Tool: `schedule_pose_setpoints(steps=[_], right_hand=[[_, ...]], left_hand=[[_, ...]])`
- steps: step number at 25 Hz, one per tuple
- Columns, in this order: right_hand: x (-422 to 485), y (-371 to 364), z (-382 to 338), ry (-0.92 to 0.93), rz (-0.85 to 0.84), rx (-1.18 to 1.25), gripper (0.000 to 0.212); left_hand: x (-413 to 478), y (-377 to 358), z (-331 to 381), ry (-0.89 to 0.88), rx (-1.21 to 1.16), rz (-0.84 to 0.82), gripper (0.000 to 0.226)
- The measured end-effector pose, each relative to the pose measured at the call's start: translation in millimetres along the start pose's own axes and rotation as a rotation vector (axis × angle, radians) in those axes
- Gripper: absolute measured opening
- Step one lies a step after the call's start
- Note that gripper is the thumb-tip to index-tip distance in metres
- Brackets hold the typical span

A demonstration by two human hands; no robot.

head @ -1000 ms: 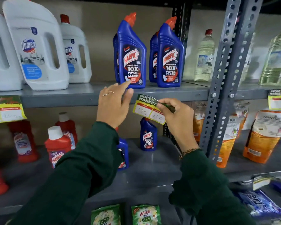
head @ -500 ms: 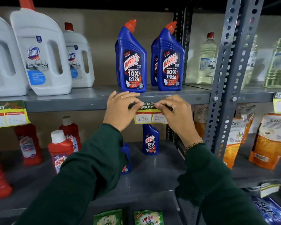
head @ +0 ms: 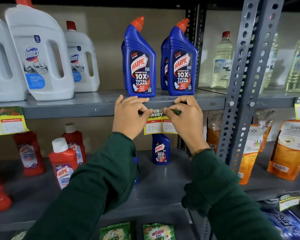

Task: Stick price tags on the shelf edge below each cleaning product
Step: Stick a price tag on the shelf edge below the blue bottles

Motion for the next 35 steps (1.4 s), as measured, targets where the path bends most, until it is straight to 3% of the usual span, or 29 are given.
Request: schedule_pose_setpoints(steps=[13,16,20,25,35], right_hand=[[9,3,1,-0.049,0.118,-0.027,0.024],[9,2,4,-0.018,0.101,0.031,0.041],[7,-7,-2,0.033,0.104,-0.09,0.051],[6,2,9,0.022,0.147,0.036,0.028],[8,1,13,0.051,0.147,-0.022,0.003]], left_hand=[[12,5,-7,0.104,-0.123,0.1,0.016],[11,-2,-11,0.137,-0.011,0.091,0.009],[6,-9,1,0.056,0.197,0.136,0.025],[2,1,-3,0.03,0.178,0.198,0.018],[2,6,-8,-0.041,0.133,0.158,0.016]])
Point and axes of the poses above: each hand's wrist, its own x-axis towards the middle knuckle, its own y-axis out of the back of the hand, z = x × y, the point moved 10 cm from there along x, towards the middle knuckle, and after that the axes turned 2 degrees about -z, right-handed, at the moved point
